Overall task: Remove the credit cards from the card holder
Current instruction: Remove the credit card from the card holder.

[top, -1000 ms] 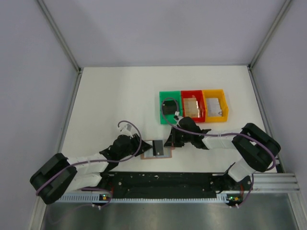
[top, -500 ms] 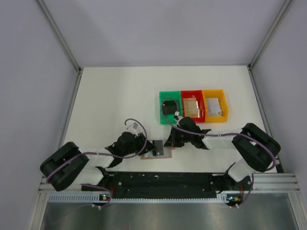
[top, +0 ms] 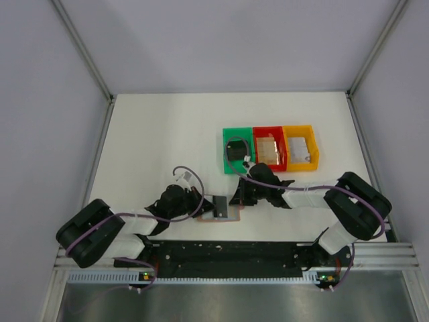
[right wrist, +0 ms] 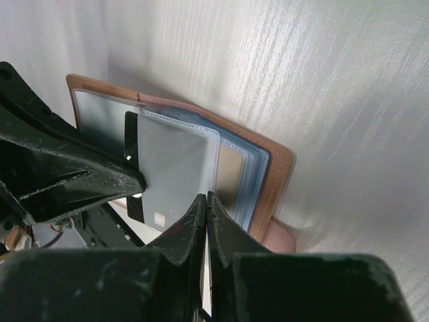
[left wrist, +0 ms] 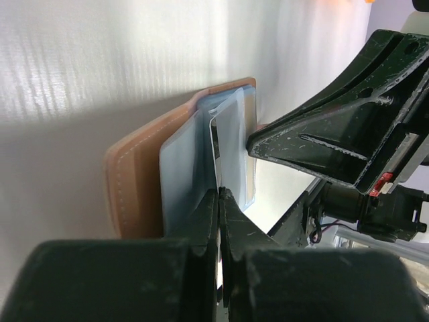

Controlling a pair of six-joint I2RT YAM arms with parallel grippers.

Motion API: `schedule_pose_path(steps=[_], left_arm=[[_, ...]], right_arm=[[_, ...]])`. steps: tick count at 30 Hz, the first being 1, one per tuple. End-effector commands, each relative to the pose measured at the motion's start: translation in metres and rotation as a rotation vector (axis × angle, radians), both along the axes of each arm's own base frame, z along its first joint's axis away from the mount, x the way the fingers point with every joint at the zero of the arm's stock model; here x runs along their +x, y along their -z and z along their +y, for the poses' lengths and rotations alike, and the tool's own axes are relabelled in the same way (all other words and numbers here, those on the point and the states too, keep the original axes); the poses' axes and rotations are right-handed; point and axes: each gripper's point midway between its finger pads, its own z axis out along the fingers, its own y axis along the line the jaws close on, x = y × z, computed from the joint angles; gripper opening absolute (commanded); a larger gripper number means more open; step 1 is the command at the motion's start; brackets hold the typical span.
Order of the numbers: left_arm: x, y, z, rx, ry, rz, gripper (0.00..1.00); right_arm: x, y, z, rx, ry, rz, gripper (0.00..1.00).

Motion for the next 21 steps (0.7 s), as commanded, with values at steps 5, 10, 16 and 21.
schedule_pose_path(steps=[5,10,16,21], left_arm=[[-0.003,0.007,0.016,0.025,-0.025,-0.006,0.00],[-0.004,0.008,0.017,0.030,-0.028,-0.008,0.00],[-0.003,0.009,0.015,0.025,-0.020,-0.008,0.00],[-0.003,0.008,0.013,0.014,-0.016,-0.005,0.00]], right_arm=[[0.001,0.026,-0.019,-0.132,0.025,0.031,0.00],[0.004,-0.002,-0.001,-0.003,-0.017,-0.031,0.00],[0.011,-0.039,0.012,0.096,-0.033,-0.113,0.00],[0.009,-0.045,0.021,0.139,-0.054,-0.114,0.00]])
